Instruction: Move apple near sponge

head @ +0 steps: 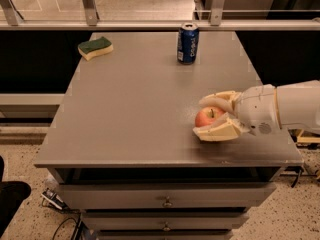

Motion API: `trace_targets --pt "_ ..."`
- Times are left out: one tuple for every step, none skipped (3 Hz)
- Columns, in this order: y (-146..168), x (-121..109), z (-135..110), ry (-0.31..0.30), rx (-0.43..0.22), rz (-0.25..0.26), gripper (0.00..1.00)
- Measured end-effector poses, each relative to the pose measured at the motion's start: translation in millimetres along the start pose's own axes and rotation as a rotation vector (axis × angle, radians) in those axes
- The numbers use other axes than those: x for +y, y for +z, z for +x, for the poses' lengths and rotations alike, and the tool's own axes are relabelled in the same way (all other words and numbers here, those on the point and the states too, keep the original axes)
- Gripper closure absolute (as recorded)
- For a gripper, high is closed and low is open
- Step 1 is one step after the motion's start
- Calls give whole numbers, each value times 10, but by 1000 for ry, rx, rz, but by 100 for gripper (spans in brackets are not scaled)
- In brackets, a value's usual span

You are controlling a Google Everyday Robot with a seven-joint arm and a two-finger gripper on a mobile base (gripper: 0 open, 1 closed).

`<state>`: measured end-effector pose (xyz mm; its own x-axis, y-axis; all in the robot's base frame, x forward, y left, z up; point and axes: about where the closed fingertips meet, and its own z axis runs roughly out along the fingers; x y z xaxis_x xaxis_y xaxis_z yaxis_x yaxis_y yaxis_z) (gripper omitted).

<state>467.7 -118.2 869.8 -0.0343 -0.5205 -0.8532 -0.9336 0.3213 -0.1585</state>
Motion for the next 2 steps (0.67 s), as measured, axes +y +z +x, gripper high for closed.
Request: trace_targets --pt "-64 -8 -414 -66 -2 -1 100" --pt "-64 -61 -1170 -170 -20 17 100"
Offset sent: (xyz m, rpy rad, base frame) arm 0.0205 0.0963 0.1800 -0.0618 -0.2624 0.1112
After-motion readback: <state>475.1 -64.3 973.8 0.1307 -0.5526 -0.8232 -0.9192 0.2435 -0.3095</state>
